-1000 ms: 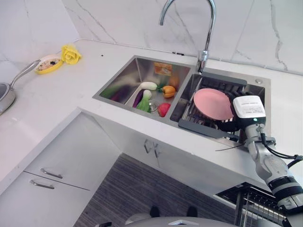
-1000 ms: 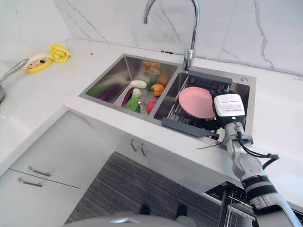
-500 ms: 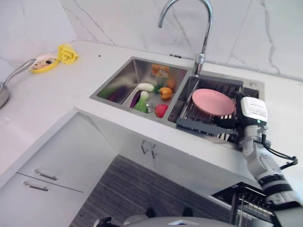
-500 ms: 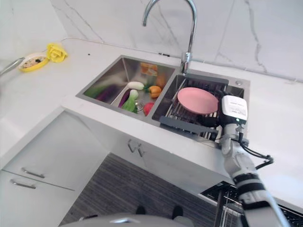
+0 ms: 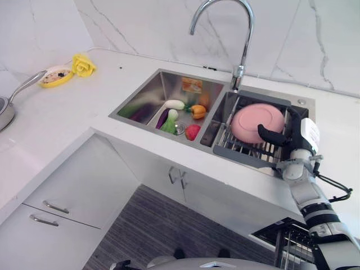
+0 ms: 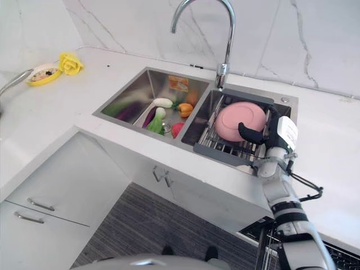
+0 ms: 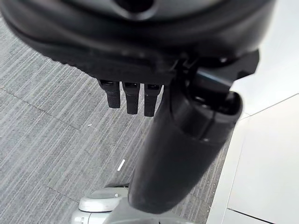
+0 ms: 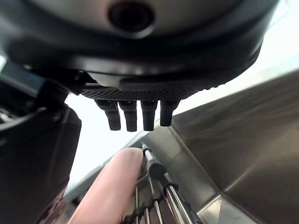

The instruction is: Place the dishes in the dishwasher.

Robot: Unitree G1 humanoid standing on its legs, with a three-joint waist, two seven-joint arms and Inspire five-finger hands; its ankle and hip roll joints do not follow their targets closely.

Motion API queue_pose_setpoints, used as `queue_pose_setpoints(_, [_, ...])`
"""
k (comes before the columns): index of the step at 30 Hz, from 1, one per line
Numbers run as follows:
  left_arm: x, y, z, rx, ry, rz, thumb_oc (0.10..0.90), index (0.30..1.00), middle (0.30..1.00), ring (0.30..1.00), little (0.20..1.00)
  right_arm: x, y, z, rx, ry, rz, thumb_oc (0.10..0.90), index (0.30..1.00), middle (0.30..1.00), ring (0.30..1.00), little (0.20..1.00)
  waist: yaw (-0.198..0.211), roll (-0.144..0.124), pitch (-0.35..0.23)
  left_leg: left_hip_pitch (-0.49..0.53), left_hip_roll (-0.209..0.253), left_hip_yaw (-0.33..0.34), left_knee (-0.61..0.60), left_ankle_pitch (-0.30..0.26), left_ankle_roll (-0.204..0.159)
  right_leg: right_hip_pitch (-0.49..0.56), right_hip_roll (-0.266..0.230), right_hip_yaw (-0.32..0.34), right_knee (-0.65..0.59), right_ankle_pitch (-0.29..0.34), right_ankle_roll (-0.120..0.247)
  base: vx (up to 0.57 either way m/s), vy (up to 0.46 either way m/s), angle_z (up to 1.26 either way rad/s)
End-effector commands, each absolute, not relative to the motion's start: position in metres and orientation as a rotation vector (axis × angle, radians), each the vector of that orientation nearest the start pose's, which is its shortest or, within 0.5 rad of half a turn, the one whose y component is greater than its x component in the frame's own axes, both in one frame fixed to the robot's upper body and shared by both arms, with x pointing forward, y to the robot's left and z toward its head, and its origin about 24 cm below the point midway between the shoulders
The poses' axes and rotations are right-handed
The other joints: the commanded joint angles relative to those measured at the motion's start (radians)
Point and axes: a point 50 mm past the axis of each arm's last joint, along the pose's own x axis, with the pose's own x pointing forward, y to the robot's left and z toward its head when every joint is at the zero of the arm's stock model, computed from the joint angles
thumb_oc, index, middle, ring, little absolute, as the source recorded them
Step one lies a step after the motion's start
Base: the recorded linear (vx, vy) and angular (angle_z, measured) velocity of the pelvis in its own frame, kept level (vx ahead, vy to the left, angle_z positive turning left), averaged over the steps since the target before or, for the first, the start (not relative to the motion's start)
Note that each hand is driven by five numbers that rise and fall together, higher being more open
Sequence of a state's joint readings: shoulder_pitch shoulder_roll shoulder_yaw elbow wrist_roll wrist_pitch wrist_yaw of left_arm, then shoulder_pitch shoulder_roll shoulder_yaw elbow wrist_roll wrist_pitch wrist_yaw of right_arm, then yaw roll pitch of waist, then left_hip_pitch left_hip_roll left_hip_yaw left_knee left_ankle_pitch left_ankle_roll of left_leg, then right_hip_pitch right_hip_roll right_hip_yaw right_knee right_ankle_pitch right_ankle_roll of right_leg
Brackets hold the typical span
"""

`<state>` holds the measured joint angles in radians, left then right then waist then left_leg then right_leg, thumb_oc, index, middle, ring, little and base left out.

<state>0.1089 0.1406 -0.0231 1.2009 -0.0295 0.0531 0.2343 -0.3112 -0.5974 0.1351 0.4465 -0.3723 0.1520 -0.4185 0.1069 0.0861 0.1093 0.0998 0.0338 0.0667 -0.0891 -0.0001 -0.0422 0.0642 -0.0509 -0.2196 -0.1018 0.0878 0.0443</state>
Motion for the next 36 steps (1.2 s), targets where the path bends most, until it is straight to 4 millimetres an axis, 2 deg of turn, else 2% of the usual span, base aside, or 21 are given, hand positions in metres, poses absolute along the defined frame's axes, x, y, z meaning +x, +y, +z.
queue_pose_setpoints(1, [0.059,0.249,-0.163,0.375,1.303,0.318,0.8,0.9,0.9,0.9,0.9,0.313,-0.272,0.095,-1.098,-0.068,-0.391,0.8,0.9,0.9,0.9,0.9,0.03,-0.094,0.001,-0.032,0.069,0.002,0.002,0.013,-0.071,0.071,-0.144,0.0,0.016,-0.073,0.124,0.0,0.0,0.0])
queue_pose_setpoints(6, [0.057,0.249,-0.163,0.369,1.31,0.307,0.8,0.9,0.9,0.9,0.9,0.315,-0.276,0.096,-1.026,-0.031,-0.355,0.8,0.9,0.9,0.9,0.9,0.03,-0.098,-0.002,-0.031,0.068,0.001,0.002,0.013,-0.071,0.072,-0.145,0.0,0.015,-0.072,0.123,0.0,0.0,0.0])
queue_pose_setpoints(7, [0.056,0.25,-0.163,0.369,1.311,0.304,0.8,0.9,0.9,0.9,0.9,0.317,-0.278,0.101,-1.038,-0.043,-0.332,0.8,0.9,0.9,0.9,0.9,0.031,-0.101,-0.002,-0.031,0.068,0.001,0.002,0.014,-0.071,0.072,-0.146,0.001,0.015,-0.071,0.124,0.0,0.0,0.0])
queue_pose_setpoints(8, [0.055,0.254,-0.162,0.376,1.311,0.293,0.8,0.9,0.9,0.9,0.9,0.32,-0.285,0.126,-1.254,-0.107,-0.282,0.8,0.9,0.9,0.9,0.9,0.035,-0.11,-0.004,-0.033,0.068,0.001,0.002,0.015,-0.073,0.071,-0.146,-0.003,0.015,-0.07,0.125,0.0,0.0,0.0])
queue_pose_setpoints(9, [0.055,0.255,-0.162,0.375,1.308,0.293,0.8,0.9,0.9,0.9,0.9,0.319,-0.291,0.138,-1.349,-0.133,-0.27,0.8,0.9,0.9,0.9,0.9,0.033,-0.112,-0.002,-0.033,0.069,0.002,0.002,0.015,-0.075,0.071,-0.145,-0.003,0.015,-0.069,0.126,0.0,0.0,0.0])
queue_pose_setpoints(10, [0.055,0.254,-0.162,0.374,1.308,0.291,0.8,0.9,0.9,0.9,0.9,0.319,-0.291,0.139,-1.351,-0.133,-0.269,0.8,0.9,0.9,0.9,0.9,0.033,-0.11,-0.002,-0.032,0.069,0.001,0.002,0.014,-0.075,0.071,-0.145,-0.003,0.015,-0.069,0.126,-0.01,0.005,0.08])
queue_pose_setpoints(11, [0.056,0.255,-0.161,0.374,1.303,0.28,0.8,0.9,0.9,0.9,0.9,0.317,-0.298,0.161,-1.546,-0.174,-0.226,0.8,0.9,0.9,0.9,0.9,0.032,-0.118,-0.001,-0.034,0.069,0.001,0.002,0.015,-0.078,0.069,-0.145,-0.005,0.017,-0.068,0.128,0.0,0.007,0.08])
queue_pose_setpoints(13, [0.056,0.257,-0.161,0.378,1.309,0.278,0.8,0.9,0.9,0.9,0.9,0.315,-0.298,0.173,-1.661,-0.193,-0.163,0.8,0.9,0.9,0.9,0.9,0.03,-0.126,-0.002,-0.035,0.07,0.0,0.002,0.015,-0.08,0.067,-0.145,-0.006,0.018,-0.067,0.129,0.0,0.004,0.04])
queue_pose_setpoints(14, [0.056,0.257,-0.161,0.377,1.308,0.277,0.8,0.9,0.9,0.9,0.9,0.315,-0.298,0.173,-1.662,-0.193,-0.162,0.8,0.9,0.9,0.9,0.9,0.029,-0.124,-0.001,-0.035,0.07,0.0,0.002,0.015,-0.08,0.067,-0.145,-0.007,0.018,-0.067,0.129,0.0,0.0,0.0])
queue_pose_setpoints(16, [0.056,0.257,-0.161,0.37,1.315,0.276,0.8,0.9,0.9,0.9,0.9,0.307,-0.295,0.191,-1.808,-0.237,-0.087,0.8,0.9,0.9,0.9,0.9,0.022,-0.135,-0.004,-0.037,0.072,-0.003,0.002,0.014,-0.081,0.063,-0.144,-0.009,0.019,-0.065,0.13,0.0,0.0,0.0])
queue_pose_setpoints(18, [0.055,0.258,-0.161,0.365,1.319,0.277,0.8,0.9,0.9,0.9,0.9,0.302,-0.297,0.196,-1.894,-0.235,-0.043,0.8,0.9,0.9,0.9,0.9,0.017,-0.144,-0.007,-0.037,0.072,-0.002,0.002,0.012,-0.082,0.063,-0.144,-0.009,0.02,-0.064,0.132,0.0,0.0,0.0])
queue_pose_setpoints(21, [0.055,0.258,-0.161,0.36,1.323,0.275,0.8,0.9,0.9,0.9,0.9,0.296,-0.298,0.197,-1.961,-0.22,0.006,0.8,0.9,0.9,0.9,0.9,0.013,-0.149,-0.011,-0.034,0.073,0.001,0.002,0.011,-0.083,0.061,-0.142,-0.006,0.02,-0.063,0.133,0.0,0.0,0.0])
queue_pose_setpoints(26, [0.056,0.256,-0.162,0.366,1.322,0.265,0.8,0.9,0.9,0.9,0.9,0.295,-0.3,0.186,-1.976,-0.184,0.042,0.8,0.9,0.9,0.9,0.9,0.01,-0.15,-0.012,-0.029,0.074,0.007,0.002,0.008,-0.081,0.06,-0.141,0.004,0.021,-0.064,0.132,0.0,0.002,-0.02])
queue_pose_setpoints(31, [0.06,0.254,-0.162,0.362,1.31,0.257,0.8,0.9,0.9,0.9,0.9,0.298,-0.295,0.179,-1.999,-0.182,0.071,0.8,0.9,0.9,0.9,0.9,0.008,-0.144,-0.013,-0.026,0.074,0.009,0.002,0.007,-0.081,0.062,-0.142,0.005,0.021,-0.065,0.131,0.01,0.003,-0.02])
queue_pose_setpoints(36, [0.06,0.25,-0.163,0.357,1.31,0.252,0.8,0.9,0.9,0.9,0.9,0.304,-0.292,0.176,-2.094,-0.196,0.056,0.8,0.9,0.9,0.9,0.9,0.011,-0.136,-0.012,-0.026,0.072,0.009,0.002,0.006,-0.08,0.064,-0.145,0.005,0.02,-0.065,0.132,0.0,0.0,0.0])
